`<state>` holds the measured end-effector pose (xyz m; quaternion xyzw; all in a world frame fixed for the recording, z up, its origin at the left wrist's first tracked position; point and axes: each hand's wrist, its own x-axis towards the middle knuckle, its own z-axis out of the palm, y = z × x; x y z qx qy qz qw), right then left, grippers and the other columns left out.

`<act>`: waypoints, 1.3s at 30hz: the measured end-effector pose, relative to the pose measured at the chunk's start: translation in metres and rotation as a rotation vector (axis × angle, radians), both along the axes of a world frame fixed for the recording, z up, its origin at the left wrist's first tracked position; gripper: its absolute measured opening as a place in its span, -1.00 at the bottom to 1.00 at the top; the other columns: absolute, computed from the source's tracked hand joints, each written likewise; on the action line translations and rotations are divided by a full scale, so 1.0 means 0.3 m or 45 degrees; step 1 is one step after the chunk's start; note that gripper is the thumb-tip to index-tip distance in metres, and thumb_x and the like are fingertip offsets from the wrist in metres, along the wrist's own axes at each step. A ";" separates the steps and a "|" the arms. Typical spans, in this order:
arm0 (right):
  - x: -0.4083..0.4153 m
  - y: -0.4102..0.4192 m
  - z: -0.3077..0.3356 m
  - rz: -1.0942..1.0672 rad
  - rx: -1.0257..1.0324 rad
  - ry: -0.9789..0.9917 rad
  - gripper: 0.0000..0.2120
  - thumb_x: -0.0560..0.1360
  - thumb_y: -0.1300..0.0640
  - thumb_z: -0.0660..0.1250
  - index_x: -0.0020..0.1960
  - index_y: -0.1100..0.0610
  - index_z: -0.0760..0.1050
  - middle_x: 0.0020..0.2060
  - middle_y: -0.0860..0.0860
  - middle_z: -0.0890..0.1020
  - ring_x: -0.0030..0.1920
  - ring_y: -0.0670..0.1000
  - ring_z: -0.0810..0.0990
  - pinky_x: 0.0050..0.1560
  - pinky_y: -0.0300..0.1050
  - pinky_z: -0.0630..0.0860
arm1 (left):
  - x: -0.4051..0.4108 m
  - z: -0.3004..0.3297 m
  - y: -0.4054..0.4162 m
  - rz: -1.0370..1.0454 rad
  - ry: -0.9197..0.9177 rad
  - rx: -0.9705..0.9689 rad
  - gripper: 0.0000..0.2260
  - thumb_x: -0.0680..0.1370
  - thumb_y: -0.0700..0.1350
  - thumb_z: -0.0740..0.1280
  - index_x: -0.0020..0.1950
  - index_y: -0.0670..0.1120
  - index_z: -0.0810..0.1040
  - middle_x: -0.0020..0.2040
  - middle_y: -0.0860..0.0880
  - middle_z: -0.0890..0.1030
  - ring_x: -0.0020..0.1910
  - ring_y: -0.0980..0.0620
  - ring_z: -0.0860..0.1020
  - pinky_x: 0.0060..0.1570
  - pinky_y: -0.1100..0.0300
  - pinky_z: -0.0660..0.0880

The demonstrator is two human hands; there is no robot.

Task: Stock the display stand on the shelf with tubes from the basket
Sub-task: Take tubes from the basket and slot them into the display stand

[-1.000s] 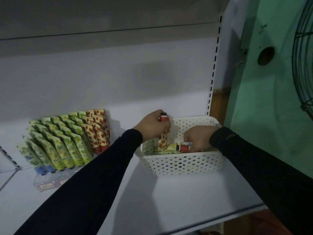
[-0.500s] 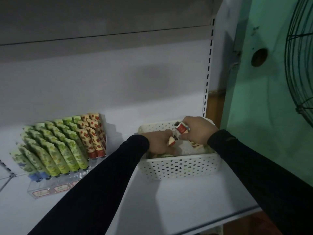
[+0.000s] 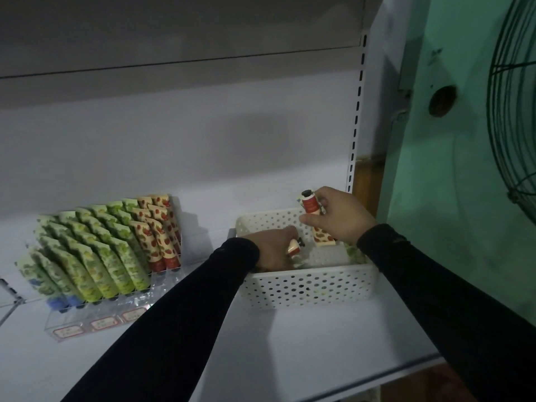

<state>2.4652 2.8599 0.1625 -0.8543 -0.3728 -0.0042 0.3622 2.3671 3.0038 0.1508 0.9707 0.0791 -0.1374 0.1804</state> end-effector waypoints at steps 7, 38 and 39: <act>-0.001 -0.002 0.005 -0.027 0.153 0.054 -0.64 0.44 -0.09 0.44 0.14 0.05 0.47 -0.02 -0.07 0.61 -0.01 -0.03 0.59 0.06 -0.03 0.56 | 0.005 -0.014 0.014 -0.036 -0.096 0.035 -0.78 0.47 0.00 0.44 0.04 -0.06 0.58 -0.02 0.01 0.66 -0.02 0.00 0.61 0.06 0.08 0.55; -0.151 -0.019 0.133 0.306 0.621 0.554 -0.72 0.50 0.07 0.40 0.16 0.18 0.54 0.02 0.12 0.68 0.03 0.07 0.66 0.14 0.01 0.58 | -0.118 0.141 0.007 0.551 -1.108 -1.238 -0.62 0.51 0.07 0.45 0.06 -0.22 0.48 -0.13 -0.20 0.68 -0.22 -0.10 0.67 -0.08 -0.09 0.59; -0.169 -0.008 0.141 0.368 0.599 0.616 -0.71 0.51 0.08 0.39 0.19 0.18 0.54 0.05 0.14 0.68 0.06 0.09 0.66 0.17 0.01 0.57 | -0.133 0.150 0.007 0.546 -1.081 -1.312 -0.57 0.51 0.08 0.45 0.10 -0.26 0.48 -0.06 -0.25 0.67 -0.16 -0.14 0.67 -0.03 -0.11 0.59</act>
